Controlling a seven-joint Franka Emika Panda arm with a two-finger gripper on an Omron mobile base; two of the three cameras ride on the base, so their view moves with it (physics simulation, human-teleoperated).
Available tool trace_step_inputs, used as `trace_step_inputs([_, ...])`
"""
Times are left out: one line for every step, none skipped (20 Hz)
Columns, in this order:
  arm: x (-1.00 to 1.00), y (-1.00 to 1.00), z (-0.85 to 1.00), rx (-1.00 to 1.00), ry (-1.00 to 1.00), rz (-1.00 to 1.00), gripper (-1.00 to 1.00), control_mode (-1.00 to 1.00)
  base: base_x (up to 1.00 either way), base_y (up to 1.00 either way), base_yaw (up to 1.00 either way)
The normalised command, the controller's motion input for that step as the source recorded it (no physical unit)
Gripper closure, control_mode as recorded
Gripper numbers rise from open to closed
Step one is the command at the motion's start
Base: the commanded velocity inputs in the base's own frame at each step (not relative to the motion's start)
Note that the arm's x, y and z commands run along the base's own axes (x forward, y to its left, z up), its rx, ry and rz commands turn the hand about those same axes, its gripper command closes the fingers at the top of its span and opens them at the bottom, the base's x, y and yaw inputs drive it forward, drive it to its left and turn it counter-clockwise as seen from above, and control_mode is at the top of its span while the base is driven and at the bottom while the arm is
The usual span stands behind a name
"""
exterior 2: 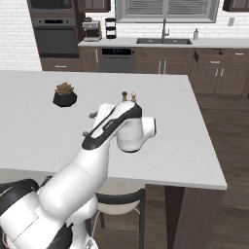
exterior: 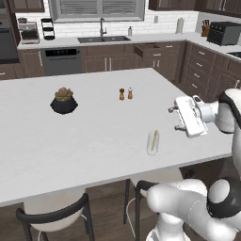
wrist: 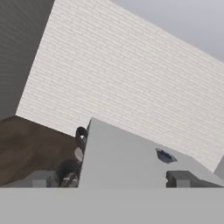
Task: Take a straw from the drawer in front and place it inside the glass cup on the dining counter.
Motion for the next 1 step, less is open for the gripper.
trace_step_inputs([-0.26,0.00,0.00,0.00,0.00,0.00,-1.00,-1.00,0.00,0.00,0.00])
